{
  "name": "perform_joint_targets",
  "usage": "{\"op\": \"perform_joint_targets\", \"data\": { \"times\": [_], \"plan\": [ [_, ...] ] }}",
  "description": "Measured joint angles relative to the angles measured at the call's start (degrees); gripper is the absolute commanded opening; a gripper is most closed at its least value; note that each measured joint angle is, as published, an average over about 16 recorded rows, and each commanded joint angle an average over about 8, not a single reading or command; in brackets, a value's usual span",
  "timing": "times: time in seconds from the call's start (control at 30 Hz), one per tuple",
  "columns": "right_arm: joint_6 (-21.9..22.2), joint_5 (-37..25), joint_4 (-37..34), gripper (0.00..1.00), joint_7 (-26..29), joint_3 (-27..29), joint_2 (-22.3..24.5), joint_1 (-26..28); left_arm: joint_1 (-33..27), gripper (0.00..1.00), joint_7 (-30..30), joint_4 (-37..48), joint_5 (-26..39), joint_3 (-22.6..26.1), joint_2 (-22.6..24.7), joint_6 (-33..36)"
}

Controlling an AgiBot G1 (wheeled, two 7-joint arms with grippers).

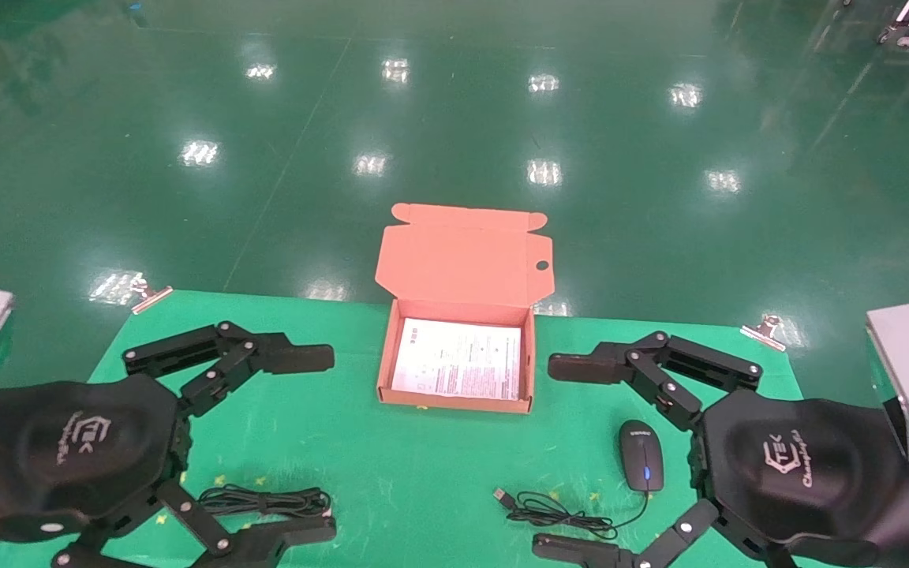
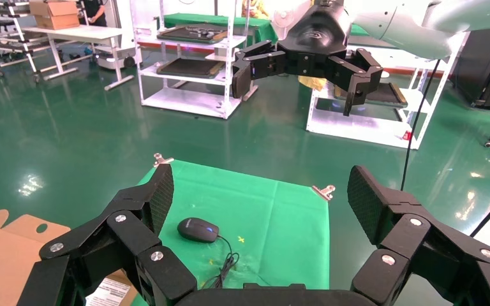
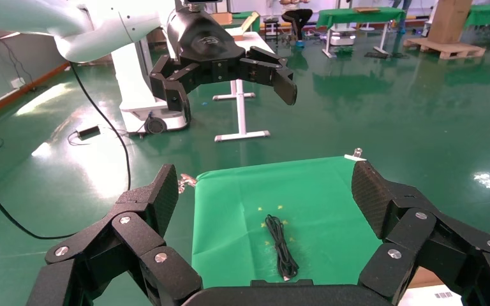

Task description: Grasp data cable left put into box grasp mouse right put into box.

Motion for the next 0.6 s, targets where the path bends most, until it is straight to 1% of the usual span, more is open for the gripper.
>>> {"op": "perform_joint_targets", "data": {
  "times": [0.43,0.6],
  "plan": [
    [-0.02,-0.07,0.02,1.00,-0.03,0.00,0.03,0.03,-0.07,1.00,-0.01,0.00,0.15,0.08,0.08,-0.05],
    [-0.15,-1.50,0.44,1.00,-0.25,-0.41,0.32,0.60,-0.59,1.00,-0.19,-0.16,0.94,0.62,0.32,0.26]
  ]
}}
